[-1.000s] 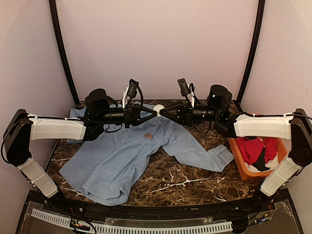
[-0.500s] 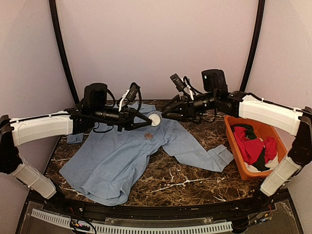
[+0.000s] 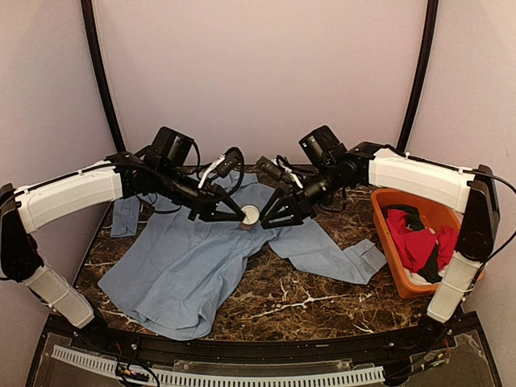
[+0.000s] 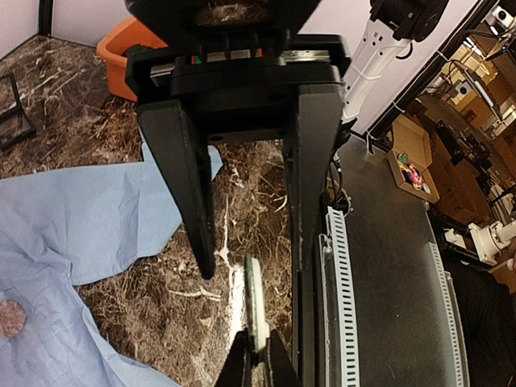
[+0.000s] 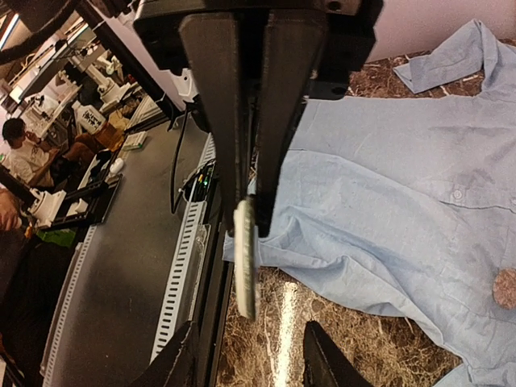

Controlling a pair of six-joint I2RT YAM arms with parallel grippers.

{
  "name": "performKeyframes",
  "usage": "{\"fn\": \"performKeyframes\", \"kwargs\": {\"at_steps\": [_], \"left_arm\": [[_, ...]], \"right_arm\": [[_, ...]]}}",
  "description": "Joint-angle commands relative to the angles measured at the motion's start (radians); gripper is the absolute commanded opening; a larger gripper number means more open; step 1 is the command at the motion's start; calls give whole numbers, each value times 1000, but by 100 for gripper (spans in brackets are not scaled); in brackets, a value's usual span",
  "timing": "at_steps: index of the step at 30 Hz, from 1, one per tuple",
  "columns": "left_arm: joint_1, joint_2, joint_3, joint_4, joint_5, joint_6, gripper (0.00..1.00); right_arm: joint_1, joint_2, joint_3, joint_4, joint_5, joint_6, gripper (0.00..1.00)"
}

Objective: Pin the brooch onto the clothing
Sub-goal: Pass from the right arm to the left

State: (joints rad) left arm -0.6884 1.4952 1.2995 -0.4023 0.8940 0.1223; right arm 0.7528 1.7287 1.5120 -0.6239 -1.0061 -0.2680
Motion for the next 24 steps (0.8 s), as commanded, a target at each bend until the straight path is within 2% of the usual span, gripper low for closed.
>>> {"fn": "performKeyframes", "kwargs": {"at_steps": [1, 10, 20, 24], "left_arm": [[-11, 18, 32, -140, -33, 72, 1], [-30, 34, 36, -147, -29, 81, 1], [-36, 43, 37, -147, -27, 81, 1], [-37, 46, 37, -144, -24, 77, 1]], "right_arm": [[24, 39, 54, -67, 1, -42, 40], [35, 79, 87, -51, 6, -25, 30], [52, 113, 106, -48, 17, -25, 24], [57, 119, 108, -50, 19, -24, 19]]}}
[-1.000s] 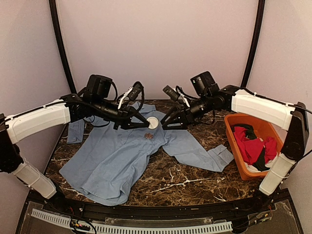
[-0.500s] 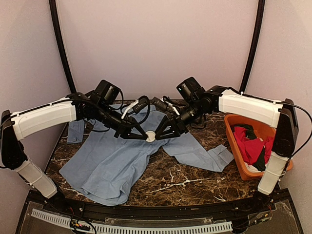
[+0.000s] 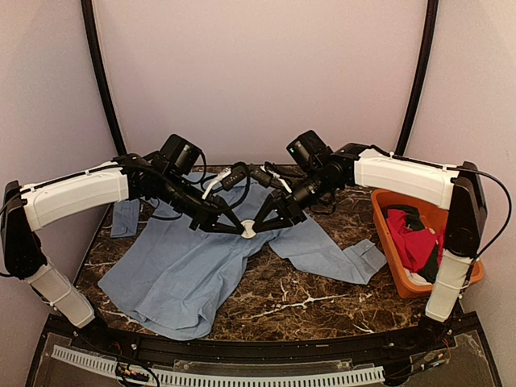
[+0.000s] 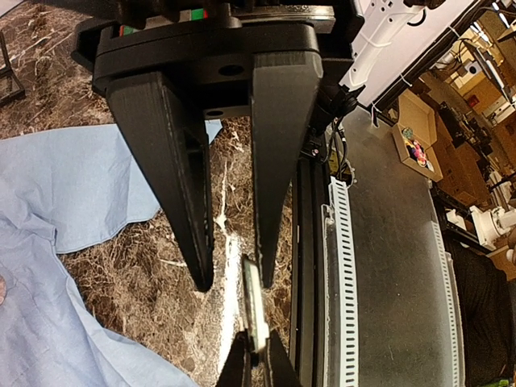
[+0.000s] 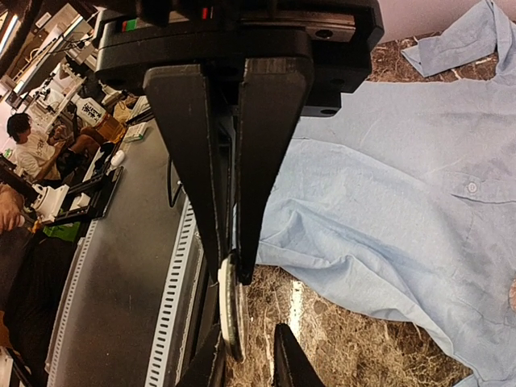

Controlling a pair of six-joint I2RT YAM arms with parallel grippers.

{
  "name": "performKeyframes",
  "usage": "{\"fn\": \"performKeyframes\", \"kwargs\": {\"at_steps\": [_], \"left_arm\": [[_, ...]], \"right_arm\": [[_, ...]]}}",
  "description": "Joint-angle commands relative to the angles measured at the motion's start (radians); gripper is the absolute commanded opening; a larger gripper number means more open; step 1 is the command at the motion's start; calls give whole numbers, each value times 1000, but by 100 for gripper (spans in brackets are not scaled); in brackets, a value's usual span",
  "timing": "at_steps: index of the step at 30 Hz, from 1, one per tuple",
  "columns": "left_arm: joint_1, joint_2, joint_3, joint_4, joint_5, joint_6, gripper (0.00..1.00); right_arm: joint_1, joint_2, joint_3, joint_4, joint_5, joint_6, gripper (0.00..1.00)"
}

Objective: Pin the brooch onto the clothing
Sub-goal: Pass from the right arm to the left

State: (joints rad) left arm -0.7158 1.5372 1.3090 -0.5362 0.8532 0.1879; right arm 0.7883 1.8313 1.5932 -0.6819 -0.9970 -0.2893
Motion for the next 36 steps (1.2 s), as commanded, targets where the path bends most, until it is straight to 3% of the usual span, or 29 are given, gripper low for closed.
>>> {"fn": "performKeyframes", "kwargs": {"at_steps": [1, 5, 6, 10, 11, 18, 28, 32, 36], "left_arm": [[-10, 4, 28, -10, 16, 12, 1], [-10, 8, 32, -9, 14, 10, 1], [-10, 11, 34, -6, 14, 7, 2], [-4, -13, 13, 52, 20, -25, 17], [0, -34, 2, 72, 22, -35, 25], [57, -153, -153, 386, 35, -206, 52], [65, -222, -330, 716, 84, -356, 61], [65, -245, -368, 785, 126, -392, 64], [65, -252, -382, 740, 80, -353, 66]], "right_arm": [[23, 17, 27, 8, 6, -5, 16], [26, 17, 28, 5, 2, -14, 0], [26, 15, 26, 6, 7, -17, 0], [25, -26, -47, 95, 56, 15, 0], [25, -42, -78, 134, 64, 29, 0], [17, -167, -279, 468, 96, 205, 0], [9, -296, -634, 1160, 220, 563, 0], [11, -304, -714, 1321, 266, 636, 0], [18, -303, -749, 1391, 314, 644, 0]]}}
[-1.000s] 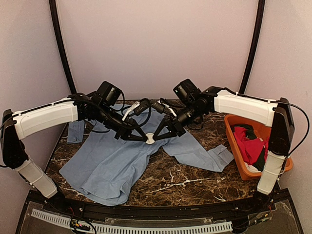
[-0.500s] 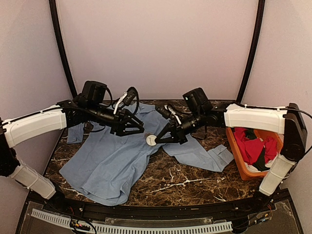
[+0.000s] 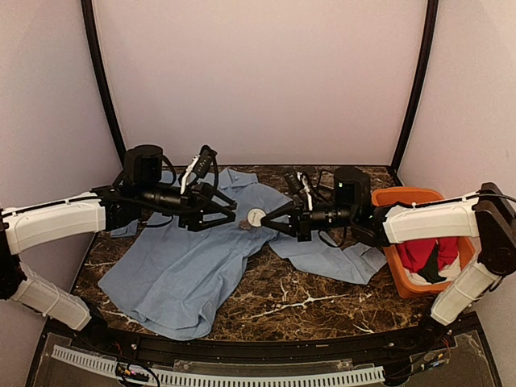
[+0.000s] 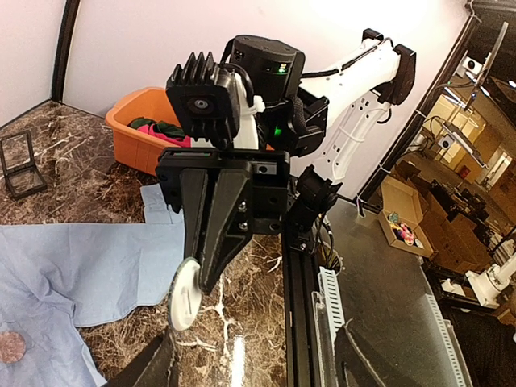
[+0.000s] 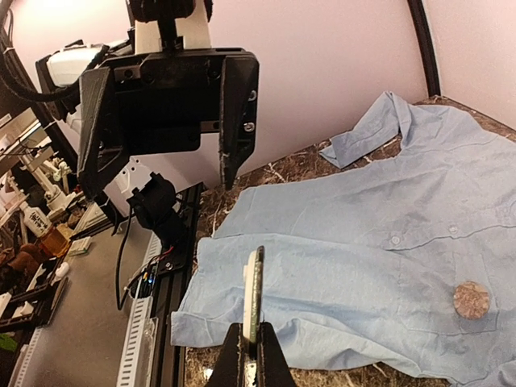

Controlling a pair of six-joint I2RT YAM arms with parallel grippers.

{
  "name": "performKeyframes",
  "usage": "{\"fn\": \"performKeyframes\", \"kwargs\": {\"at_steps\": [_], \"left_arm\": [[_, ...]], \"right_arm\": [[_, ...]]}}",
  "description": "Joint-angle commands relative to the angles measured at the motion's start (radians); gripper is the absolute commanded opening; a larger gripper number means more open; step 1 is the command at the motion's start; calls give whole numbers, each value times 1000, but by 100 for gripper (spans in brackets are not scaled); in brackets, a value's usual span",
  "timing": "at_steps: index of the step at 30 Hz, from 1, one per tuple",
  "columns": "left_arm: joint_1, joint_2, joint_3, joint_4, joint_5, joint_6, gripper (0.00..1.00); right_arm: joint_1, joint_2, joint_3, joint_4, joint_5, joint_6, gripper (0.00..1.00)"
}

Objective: Pin the brooch onto the clothing
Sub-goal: Pass from the right arm to the left

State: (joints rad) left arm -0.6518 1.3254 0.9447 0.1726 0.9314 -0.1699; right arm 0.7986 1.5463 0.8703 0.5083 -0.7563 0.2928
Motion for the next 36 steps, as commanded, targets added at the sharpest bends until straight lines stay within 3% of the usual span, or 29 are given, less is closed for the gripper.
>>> {"fn": "performKeyframes", "kwargs": {"at_steps": [1, 5, 10, 17, 21, 29, 36], "left_arm": [[1, -38, -15, 11, -17, 13, 66], [1, 6, 22, -23, -90, 5, 67], [2, 85, 53, 106, -31, -93, 67], [0, 141, 70, 147, -2, -129, 69], [0, 148, 62, 174, 13, -141, 61], [1, 160, 56, 237, 47, -178, 33], [1, 165, 52, 254, 59, -190, 20]], "right_arm": [[11, -15, -26, 202, 87, 57, 0], [28, 0, -6, 190, 123, 36, 0], [49, 0, -8, 196, 178, 14, 0], [51, -8, -34, 256, 180, 38, 0], [52, -12, -41, 284, 161, 58, 0], [52, -8, -53, 285, 151, 63, 0], [51, -2, -51, 281, 148, 67, 0]]}}
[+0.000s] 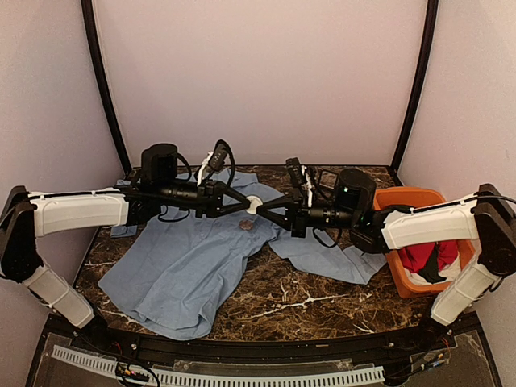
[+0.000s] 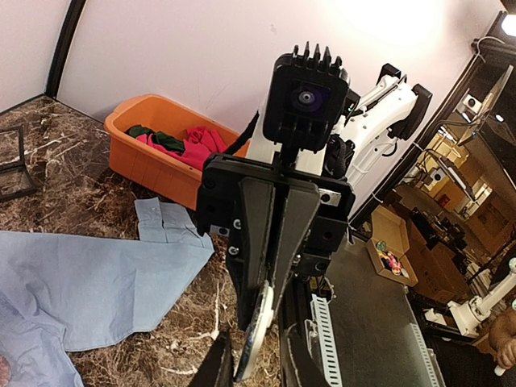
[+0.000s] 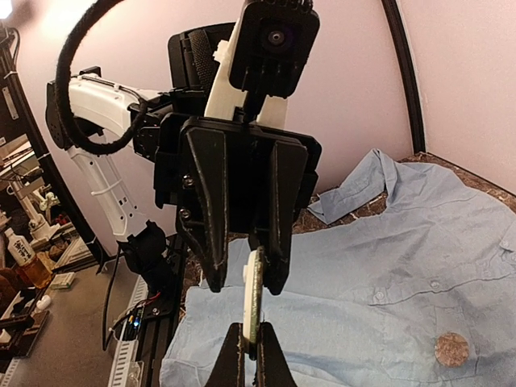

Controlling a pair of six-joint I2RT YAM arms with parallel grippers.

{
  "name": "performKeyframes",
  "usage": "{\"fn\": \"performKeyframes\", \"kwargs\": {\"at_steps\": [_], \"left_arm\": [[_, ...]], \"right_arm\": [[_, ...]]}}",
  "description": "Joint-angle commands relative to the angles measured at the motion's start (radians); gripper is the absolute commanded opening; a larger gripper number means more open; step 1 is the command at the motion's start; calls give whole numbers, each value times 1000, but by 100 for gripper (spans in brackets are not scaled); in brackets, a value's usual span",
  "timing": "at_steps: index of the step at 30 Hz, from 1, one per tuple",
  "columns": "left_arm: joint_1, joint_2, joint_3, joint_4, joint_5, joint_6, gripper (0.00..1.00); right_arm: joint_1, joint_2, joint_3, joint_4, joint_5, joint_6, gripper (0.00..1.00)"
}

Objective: Pin the brooch onto the clothing
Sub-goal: Pass from the right arm to the left

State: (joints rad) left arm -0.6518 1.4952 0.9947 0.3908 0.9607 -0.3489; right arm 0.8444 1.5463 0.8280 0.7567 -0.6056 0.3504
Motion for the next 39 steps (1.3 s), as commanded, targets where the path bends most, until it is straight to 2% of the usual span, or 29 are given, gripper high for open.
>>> {"fn": "performKeyframes", "kwargs": {"at_steps": [1, 8, 10, 14, 21, 25, 29, 39], "left_arm": [[1, -4, 2, 36, 33, -11, 17], [0, 2, 10, 22, 47, -10, 1], [0, 7, 19, 6, 67, -7, 1], [0, 5, 43, -81, 79, 39, 1], [-3, 1, 119, -350, 63, 185, 1], [-3, -12, 130, -426, 53, 230, 1], [-3, -14, 141, -475, 44, 269, 1], [-3, 3, 143, -455, 56, 251, 1]], "right_arm": [[5, -2, -9, 34, -3, 12, 0], [5, 1, 19, -1, -23, 9, 0], [6, 0, 41, -52, -27, -12, 1], [5, -2, 126, -226, -57, -94, 17], [-31, 40, 314, -614, -219, -228, 20], [-74, 61, 355, -717, -350, -232, 21], [-86, 73, 379, -801, -419, -256, 26], [-87, 102, 401, -840, -418, -272, 26]]}}
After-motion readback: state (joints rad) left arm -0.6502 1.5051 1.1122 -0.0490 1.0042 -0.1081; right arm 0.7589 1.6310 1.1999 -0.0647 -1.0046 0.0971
